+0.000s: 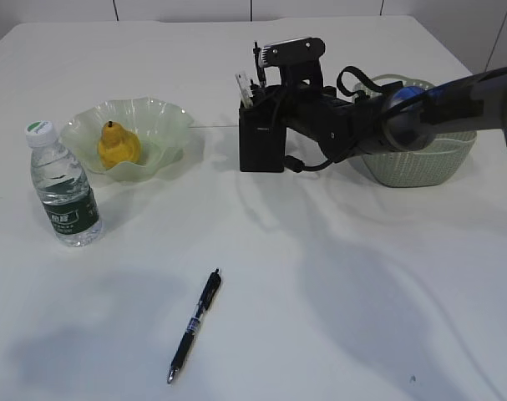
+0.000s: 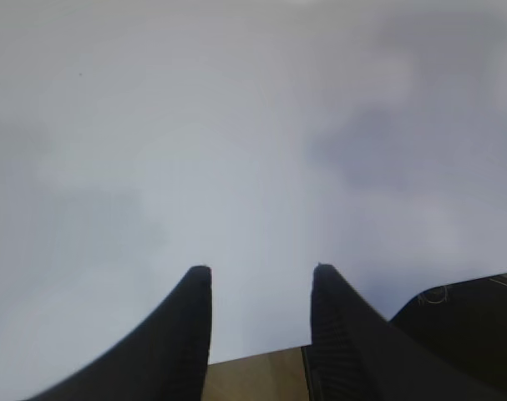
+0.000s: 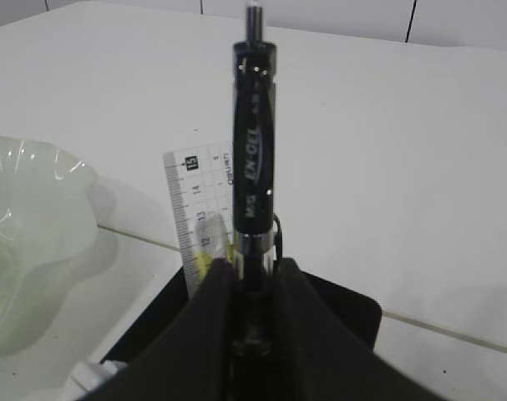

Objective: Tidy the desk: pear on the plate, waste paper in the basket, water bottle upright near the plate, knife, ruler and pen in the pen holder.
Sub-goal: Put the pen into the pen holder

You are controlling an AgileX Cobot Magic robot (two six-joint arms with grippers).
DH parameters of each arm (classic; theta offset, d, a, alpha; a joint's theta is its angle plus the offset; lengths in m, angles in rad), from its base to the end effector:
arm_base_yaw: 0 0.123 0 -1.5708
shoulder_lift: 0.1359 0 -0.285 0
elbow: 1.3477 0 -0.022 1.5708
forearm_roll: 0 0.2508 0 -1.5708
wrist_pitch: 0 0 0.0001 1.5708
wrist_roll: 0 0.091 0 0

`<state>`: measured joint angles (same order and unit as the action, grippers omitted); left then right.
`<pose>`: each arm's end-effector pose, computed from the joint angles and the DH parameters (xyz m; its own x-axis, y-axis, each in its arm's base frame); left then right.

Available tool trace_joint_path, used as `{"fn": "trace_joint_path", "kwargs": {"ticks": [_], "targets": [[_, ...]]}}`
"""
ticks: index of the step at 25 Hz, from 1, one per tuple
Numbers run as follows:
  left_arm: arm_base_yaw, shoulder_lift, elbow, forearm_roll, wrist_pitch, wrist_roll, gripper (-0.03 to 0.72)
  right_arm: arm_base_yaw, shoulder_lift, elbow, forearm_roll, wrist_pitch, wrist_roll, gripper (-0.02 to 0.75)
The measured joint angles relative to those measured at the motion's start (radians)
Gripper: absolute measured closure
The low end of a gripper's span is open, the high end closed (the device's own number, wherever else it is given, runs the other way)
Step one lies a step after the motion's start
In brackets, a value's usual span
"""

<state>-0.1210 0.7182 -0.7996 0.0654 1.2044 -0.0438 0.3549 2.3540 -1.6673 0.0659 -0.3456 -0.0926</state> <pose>0.1025 -0.0069 0.3235 -0.8553 0.0835 -0.5114 0.0722 0.9965 0.0421 0.5015 0.1837 0.1495 -0.2260 -0.1164 -0.9671 -0.3342 0.9418 -0.0352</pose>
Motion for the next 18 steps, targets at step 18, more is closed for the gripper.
{"fn": "trace_joint_path", "kwargs": {"ticks": [18], "targets": [[0.0, 0.0, 0.0, 0.0, 0.0, 0.0, 0.413, 0.0, 0.0, -0.002, -0.004, 0.026, 0.0, 0.604]]}}
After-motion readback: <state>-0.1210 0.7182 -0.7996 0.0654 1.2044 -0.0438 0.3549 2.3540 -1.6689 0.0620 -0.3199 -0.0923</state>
